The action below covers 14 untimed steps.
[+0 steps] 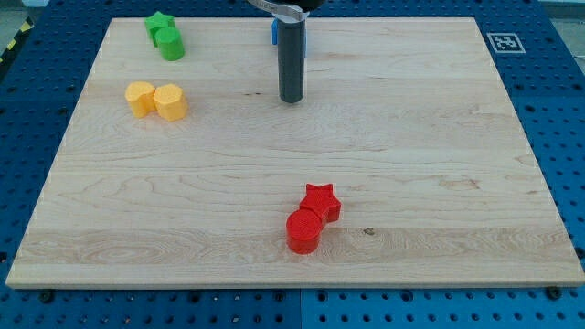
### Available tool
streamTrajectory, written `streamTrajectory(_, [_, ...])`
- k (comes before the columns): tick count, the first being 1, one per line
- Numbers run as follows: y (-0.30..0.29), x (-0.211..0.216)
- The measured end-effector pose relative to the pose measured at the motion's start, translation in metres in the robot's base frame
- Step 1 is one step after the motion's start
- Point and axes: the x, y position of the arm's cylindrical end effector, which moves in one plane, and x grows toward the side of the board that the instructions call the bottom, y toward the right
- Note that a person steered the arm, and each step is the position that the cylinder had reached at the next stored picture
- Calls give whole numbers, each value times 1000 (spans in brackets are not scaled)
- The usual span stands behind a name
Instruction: Move the red blocks towards the center of the board
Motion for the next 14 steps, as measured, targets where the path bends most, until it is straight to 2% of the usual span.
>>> streamTrajectory(3, [-5,-2])
streamTrajectory(4, [-25,-16])
streamTrajectory(6, [-30,-22])
streamTrajectory(9, [-26,60])
streamTrajectory(12, [-72,184])
streamTrajectory(13, [-73,227])
streamTrajectory(14, [-52,251])
